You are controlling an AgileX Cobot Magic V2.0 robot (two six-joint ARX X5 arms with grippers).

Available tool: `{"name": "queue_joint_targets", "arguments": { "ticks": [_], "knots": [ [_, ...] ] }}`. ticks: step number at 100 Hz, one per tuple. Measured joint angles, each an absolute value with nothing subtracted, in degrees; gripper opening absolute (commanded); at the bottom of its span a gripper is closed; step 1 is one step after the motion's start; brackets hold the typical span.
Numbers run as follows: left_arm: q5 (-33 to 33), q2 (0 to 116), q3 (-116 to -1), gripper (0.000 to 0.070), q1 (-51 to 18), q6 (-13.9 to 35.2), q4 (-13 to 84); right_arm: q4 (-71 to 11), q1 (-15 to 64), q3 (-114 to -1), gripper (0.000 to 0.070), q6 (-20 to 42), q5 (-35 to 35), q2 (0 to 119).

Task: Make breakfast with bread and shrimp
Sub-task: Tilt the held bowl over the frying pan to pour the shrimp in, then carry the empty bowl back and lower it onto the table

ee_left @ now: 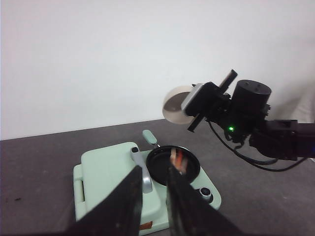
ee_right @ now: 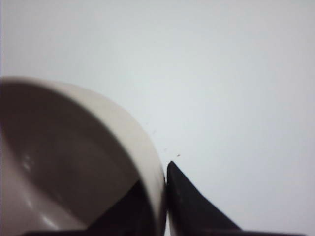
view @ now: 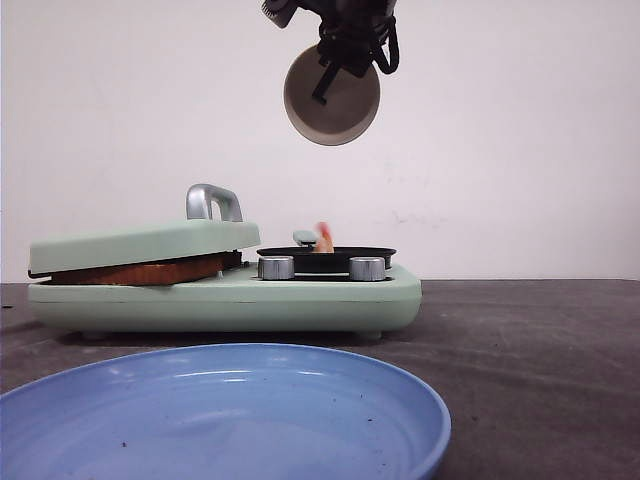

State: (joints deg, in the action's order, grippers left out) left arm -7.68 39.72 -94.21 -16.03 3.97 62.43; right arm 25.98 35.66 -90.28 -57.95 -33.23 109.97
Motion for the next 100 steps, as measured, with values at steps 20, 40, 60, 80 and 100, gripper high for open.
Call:
{"name": "queue_joint_targets", "arguments": {
  "ticks": [20, 40, 60, 80, 100],
  "knots": [
    [-7.7, 39.7, -94.2, 0.0004, -16.1, 4.0, 62.6, 22.8, 35.7, -90.3, 0.0000, -54.1, -33.4, 110.0],
    [-7.7, 39.6, -94.2, 0.0004, -17.1, 3.9, 62.5, -2.7, 33.3, -95.1, 0.0000, -32.5, -31.8, 109.6],
    [-7.6, 39.6, -94.2, 0.0004, -18.0, 3.6, 62.3, -27.7, 23.2, -100.2, 0.0000, -4.1, -14.9, 103.3],
    [-7.5, 39.6, -94.2, 0.0004, -18.3, 2.9, 61.4, -46.2, 13.0, -99.9, 0.0000, 9.2, -3.9, 100.3],
    [-7.5, 39.6, -94.2, 0.0004, -18.3, 2.6, 61.4, -47.9, 8.4, -88.9, 0.0000, 11.0, 3.8, 101.1]
  ]
}}
